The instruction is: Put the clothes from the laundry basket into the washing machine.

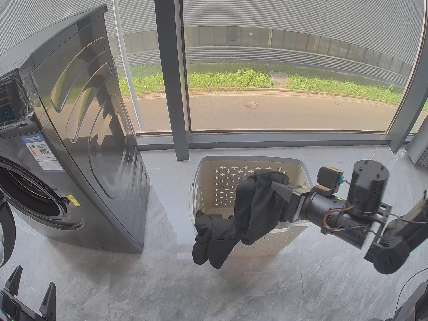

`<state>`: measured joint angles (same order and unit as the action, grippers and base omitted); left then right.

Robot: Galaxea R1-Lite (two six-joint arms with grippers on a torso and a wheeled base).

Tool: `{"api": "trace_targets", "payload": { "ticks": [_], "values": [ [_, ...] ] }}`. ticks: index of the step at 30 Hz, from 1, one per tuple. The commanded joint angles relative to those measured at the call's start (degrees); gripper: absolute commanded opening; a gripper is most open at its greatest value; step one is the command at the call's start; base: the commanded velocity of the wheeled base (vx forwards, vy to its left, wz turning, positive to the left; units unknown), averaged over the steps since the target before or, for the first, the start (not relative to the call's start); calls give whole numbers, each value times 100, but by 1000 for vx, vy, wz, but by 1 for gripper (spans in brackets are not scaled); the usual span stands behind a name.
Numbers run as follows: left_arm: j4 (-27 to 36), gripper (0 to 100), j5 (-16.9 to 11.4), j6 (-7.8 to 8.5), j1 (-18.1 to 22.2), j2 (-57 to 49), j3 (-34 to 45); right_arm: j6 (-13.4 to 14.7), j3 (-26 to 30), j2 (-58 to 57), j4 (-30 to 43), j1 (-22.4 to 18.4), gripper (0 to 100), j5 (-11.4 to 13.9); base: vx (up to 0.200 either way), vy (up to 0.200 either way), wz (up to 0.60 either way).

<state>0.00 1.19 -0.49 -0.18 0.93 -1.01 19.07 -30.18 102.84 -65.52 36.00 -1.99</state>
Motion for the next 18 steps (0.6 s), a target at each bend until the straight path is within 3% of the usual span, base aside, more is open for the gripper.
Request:
{"api": "trace_targets", "payload": {
  "ticks": [1,2,3,5,9,15,18],
  "values": [
    [0,100,-14,-4,1,-93,92,-281,443,-1354,-215,162,0,102,0,0,0],
    [0,100,-14,-4,1,-93,92,-281,443,-1354,-215,162,0,102,0,0,0],
    [0,100,-14,-4,1,-93,92,-544,417,-1627,-224,144,0,199,0,0,0],
    [0,100,-23,22,1,-93,92,-799,461,-1759,-224,171,0,207,0,0,0],
    [0,100,-23,-13,1,-93,92,-1089,487,-1803,-259,162,0,120,0,0,0],
    [0,100,-58,-13,1,-93,84,-1327,417,-1803,-206,83,0,-680,0,0,0],
    [0,100,-49,-13,1,-93,84,-1327,408,-1820,-162,74,0,-803,0,0,0]
  ]
}}
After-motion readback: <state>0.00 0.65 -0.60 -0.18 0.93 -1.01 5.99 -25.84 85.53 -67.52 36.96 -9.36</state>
